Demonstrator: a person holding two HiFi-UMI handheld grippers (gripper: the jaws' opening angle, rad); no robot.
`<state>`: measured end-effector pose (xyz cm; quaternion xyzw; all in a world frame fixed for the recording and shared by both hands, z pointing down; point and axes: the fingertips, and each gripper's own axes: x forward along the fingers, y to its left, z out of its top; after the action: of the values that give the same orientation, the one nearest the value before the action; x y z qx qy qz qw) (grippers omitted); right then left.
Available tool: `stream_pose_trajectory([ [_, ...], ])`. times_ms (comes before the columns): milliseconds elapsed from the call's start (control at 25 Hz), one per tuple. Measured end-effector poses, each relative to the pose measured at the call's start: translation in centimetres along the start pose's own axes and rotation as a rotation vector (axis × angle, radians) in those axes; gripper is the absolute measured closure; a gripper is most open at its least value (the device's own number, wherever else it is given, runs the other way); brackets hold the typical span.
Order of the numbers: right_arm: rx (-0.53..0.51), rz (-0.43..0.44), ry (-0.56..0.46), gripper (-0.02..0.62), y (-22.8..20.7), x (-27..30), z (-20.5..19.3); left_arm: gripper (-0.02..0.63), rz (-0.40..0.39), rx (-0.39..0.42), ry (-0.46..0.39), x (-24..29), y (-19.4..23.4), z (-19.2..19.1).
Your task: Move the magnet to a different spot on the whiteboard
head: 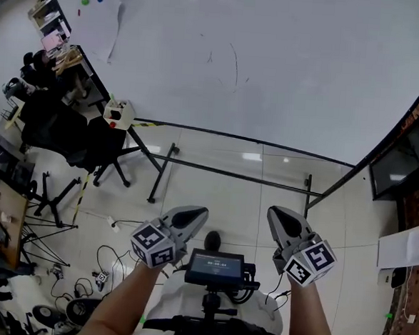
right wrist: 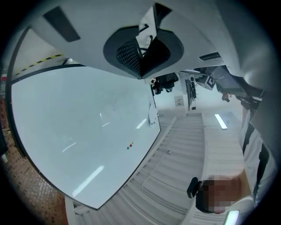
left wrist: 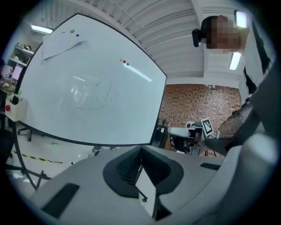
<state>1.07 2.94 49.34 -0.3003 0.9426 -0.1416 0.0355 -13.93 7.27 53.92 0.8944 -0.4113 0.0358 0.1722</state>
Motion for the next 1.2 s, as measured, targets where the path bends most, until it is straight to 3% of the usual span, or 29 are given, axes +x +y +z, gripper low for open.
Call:
stream_pose_trajectory([
  [160, -0.051, 0.003, 0.051, 0.561, -0.8, 2.9, 0.0, 0.569, -0.003, -0.023, -0.017, 1.2, 3.5, 0.7],
  [360, -0.151, -0.042, 0.063, 0.561, -2.8, 6.1, 3.2, 0.568, -0.064, -0.018, -0.057, 4.4, 7.0, 4.0],
  [760, -0.499, -0.091, 0.122, 0.561, -4.7, 12.7, 12.3, 0.569, -0.202, 0.027, -0.114, 8.7, 11.9, 10.6],
  [1200, -0.987, -0.068, 0.277, 0.561, -4.4, 22.2, 19.8, 0.569, -0.203, 0.057, -0.153, 8.2, 18.5, 13.5],
])
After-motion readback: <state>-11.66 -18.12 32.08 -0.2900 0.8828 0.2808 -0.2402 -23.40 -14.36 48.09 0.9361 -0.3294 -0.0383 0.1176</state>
